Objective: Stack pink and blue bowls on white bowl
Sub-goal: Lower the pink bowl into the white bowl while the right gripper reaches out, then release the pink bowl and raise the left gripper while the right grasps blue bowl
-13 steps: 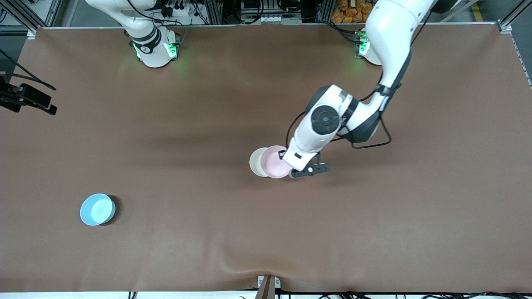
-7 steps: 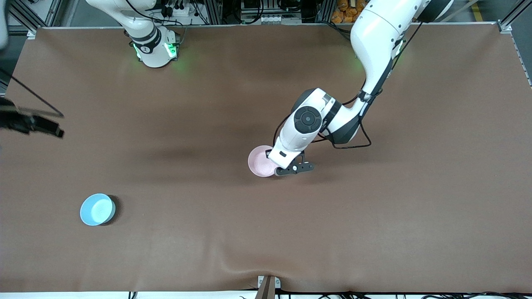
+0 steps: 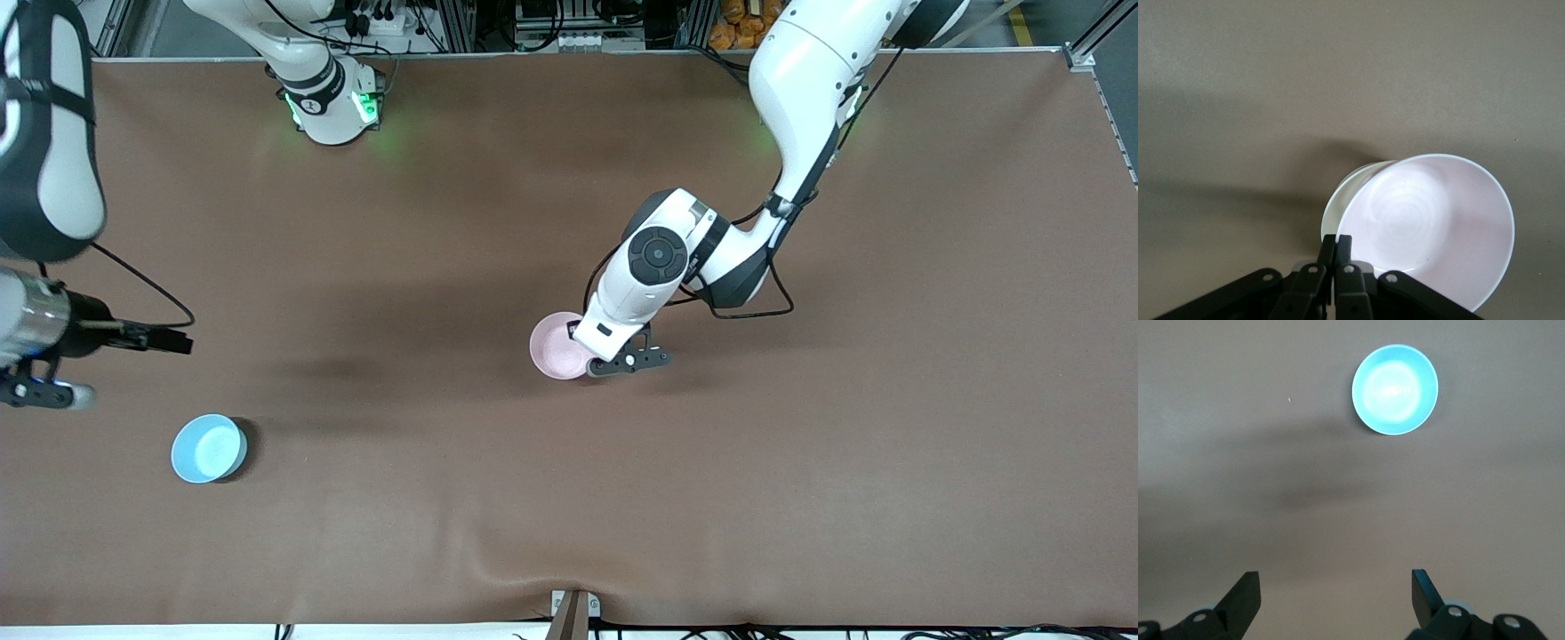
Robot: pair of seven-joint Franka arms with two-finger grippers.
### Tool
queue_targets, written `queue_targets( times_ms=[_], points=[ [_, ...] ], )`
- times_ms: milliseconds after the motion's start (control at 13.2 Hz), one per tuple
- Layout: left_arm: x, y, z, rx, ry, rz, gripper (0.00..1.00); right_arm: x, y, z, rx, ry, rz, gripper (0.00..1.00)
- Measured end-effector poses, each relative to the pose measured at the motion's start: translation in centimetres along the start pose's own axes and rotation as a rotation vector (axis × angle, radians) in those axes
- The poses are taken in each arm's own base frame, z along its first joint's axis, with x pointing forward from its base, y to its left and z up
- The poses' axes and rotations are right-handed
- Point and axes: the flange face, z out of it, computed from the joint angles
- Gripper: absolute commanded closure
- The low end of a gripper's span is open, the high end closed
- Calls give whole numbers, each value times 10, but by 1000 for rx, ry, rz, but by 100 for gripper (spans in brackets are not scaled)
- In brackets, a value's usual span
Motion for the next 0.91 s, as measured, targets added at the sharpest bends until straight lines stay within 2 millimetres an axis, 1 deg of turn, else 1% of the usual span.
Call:
queue_targets(
  times_ms=[75,151,377,453,528,604,679,755,906],
  points=[
    [0,-1,1,2,-1,-1,100,3,2,7,-2,-8,3,0],
    [0,-1,3,4,-3,-1,100,5,4,9,-7,-7,5,0],
    [-3,0,7,8,-8,2,100,12,21,1,-39,56,18,0],
    [-4,-1,8,10,-10,3,100,16,23,3,-42,79,17,0],
    [-4,-2,10,13,-13,3,100,21,23,10,-44,101,14,0],
    [-4,-3,13,16,-15,2,100,27,23,24,-48,108,12,0],
    [-5,-3,15,17,-16,1,100,33,25,44,-52,94,14,0],
    [-4,-3,16,15,-14,1,100,40,31,65,-55,75,15,0],
    [-4,-4,23,6,-8,0,100,56,50,108,-55,71,-1,0]
  ],
)
